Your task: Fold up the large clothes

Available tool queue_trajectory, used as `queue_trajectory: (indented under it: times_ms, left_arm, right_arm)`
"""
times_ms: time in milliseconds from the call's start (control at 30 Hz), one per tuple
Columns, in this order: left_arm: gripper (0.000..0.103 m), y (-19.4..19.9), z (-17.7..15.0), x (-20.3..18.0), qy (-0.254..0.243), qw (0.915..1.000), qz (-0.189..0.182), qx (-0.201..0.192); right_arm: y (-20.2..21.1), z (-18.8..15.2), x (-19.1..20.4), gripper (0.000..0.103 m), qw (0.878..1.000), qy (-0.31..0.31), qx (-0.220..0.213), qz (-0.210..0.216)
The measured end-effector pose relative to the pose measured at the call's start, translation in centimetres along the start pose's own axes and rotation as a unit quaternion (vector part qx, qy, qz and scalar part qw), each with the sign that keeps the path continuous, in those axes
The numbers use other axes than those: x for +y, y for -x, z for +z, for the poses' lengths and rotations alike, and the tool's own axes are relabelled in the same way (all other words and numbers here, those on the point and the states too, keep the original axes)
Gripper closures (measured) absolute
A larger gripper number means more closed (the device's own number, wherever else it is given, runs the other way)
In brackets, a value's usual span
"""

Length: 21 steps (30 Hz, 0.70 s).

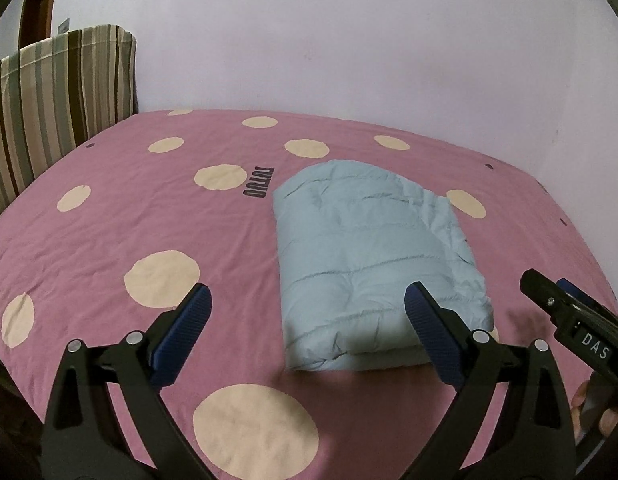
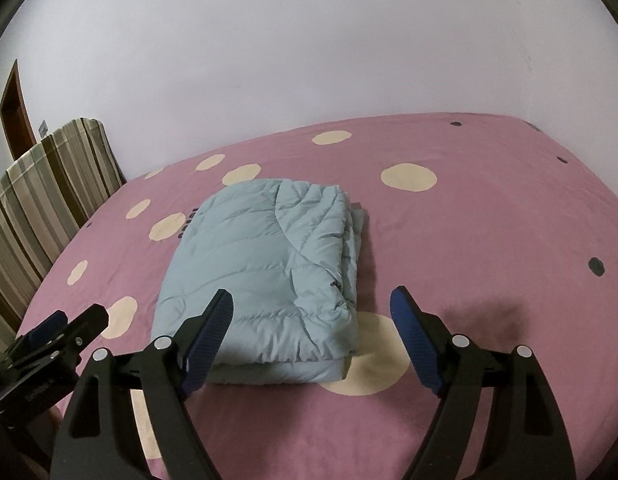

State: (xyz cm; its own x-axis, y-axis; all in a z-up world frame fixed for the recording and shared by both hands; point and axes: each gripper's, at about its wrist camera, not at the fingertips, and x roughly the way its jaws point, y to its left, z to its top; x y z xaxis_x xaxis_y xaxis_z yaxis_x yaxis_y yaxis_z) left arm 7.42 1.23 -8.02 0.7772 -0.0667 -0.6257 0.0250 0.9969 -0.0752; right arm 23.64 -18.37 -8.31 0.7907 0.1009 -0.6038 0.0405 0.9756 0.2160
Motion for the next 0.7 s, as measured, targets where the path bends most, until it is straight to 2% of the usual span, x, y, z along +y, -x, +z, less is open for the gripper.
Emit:
queue_trajectory:
  times_ms: [700]
  left_arm:
    - [0.006,1.0,-0.2,0.4,-0.005,0.9999,-0.002,-0.01]
  right_arm:
    - [1.0,-0.5,1.4,0.023,1.0,0.018,-0.011,-0.006]
